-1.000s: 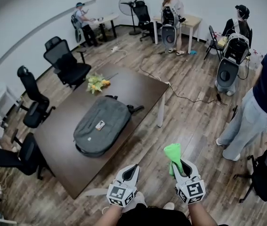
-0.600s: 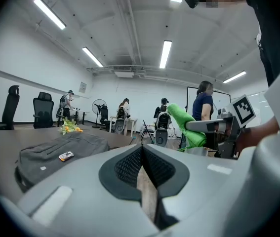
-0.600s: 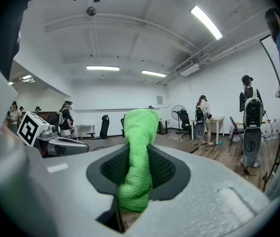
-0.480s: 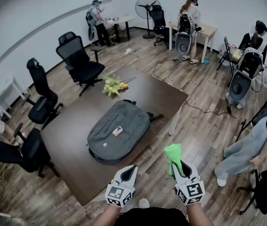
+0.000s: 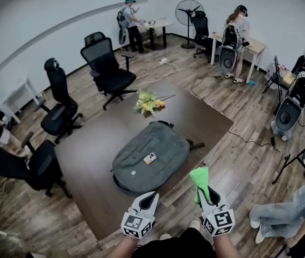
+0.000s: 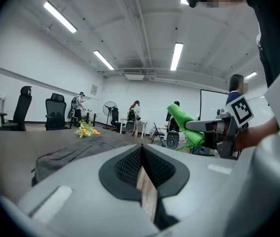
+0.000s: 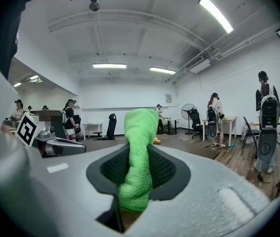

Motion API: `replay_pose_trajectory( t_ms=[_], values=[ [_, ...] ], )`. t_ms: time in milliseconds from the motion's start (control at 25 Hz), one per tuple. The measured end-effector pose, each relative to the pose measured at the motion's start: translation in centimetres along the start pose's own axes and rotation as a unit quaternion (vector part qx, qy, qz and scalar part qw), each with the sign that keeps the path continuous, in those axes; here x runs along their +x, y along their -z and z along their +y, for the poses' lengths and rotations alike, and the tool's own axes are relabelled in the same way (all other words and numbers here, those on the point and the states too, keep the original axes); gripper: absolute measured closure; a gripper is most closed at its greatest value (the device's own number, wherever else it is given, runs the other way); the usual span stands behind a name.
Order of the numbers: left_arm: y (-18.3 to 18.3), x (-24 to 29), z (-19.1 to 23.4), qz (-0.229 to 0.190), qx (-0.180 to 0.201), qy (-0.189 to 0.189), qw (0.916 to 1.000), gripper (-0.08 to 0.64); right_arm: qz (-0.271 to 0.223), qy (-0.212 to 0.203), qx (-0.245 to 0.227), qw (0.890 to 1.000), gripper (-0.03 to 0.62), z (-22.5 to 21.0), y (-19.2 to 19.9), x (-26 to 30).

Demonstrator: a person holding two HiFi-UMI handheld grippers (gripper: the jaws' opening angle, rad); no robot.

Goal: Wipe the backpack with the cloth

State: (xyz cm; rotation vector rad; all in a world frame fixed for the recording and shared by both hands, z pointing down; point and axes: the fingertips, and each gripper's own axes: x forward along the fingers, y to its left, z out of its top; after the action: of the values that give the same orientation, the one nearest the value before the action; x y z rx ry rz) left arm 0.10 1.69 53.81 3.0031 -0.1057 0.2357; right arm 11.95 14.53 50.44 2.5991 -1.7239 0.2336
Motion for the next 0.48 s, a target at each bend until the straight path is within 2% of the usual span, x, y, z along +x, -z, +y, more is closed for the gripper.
replay_pose_trajectory(
  t_ms=[240, 480],
  values=[
    [-0.1, 1.8, 2.3, 0.007, -0.008, -0.028, 0.9996, 0.540, 0.004, -0.032, 0.002, 0.999, 0.495, -1.2, -0.8, 4.5],
    [-0.3, 4.6, 4.6, 0.016, 0.001, -0.079, 0.9967, 0.540, 0.010, -0.073, -0.001, 0.997, 0.495, -3.2, -1.3, 9.4]
  ],
)
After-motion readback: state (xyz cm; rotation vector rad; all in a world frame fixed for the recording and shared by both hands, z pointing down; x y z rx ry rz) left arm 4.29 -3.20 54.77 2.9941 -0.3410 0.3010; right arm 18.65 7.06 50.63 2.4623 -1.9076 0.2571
